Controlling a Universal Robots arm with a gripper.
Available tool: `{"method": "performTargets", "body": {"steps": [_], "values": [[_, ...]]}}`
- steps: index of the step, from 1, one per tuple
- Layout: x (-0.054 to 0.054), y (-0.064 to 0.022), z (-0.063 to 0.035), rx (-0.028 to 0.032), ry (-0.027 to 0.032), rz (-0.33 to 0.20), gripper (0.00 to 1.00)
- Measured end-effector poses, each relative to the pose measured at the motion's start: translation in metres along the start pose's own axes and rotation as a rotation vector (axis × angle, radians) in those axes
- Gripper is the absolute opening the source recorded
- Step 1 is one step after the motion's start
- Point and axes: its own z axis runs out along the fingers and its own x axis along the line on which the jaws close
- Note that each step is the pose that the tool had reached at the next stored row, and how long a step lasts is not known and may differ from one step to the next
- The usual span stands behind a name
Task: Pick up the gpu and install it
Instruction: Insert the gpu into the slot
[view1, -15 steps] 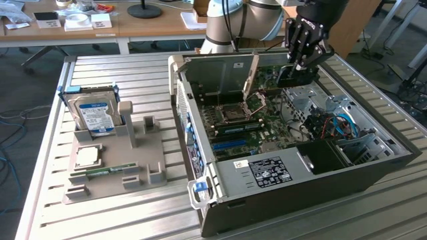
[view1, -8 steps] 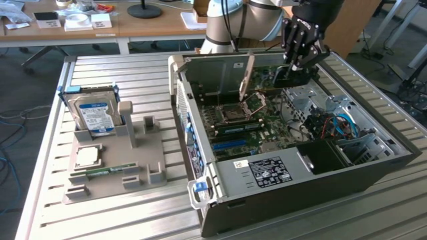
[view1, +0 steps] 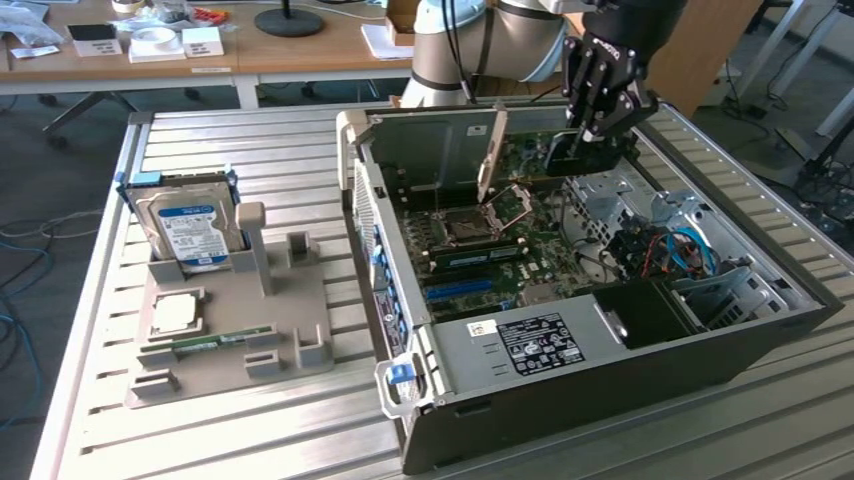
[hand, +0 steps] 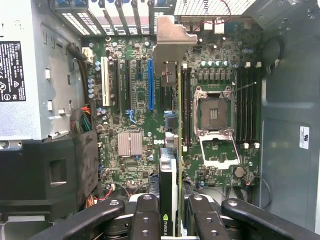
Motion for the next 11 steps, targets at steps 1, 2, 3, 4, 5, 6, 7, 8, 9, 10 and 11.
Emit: {"method": "performTargets", "body": {"steps": [1,2,3,4,5,6,7,8,9,10,11], "values": [[0.0000,0.0001,0.0001,0.0000,0.0000,0.000,0.27],[0.0000,0.0001,0.0003,0.0001,-0.0001,0.000,0.27],[0.0000,0.0004,0.0007,0.0001,-0.0002,0.000,0.27],[0.0000,0.0005,0.0010,0.0001,-0.0002,0.000,0.27],[0.0001,0.0006,0.0014,0.0000,0.0000,0.000,0.27],[0.0001,0.0008,0.0020,0.0000,0.0000,0.000,0.27],[0.0001,0.0010,0.0026,0.0000,0.0001,0.000,0.27],[0.0001,0.0011,0.0031,0.0000,0.0001,0.000,0.27],[0.0001,0.0012,0.0033,0.0000,0.0002,0.000,0.27],[0.0002,0.0012,0.0033,-0.0001,0.0002,0.000,0.27],[0.0001,0.0012,0.0034,0.0000,0.0001,0.000,0.27]]}}
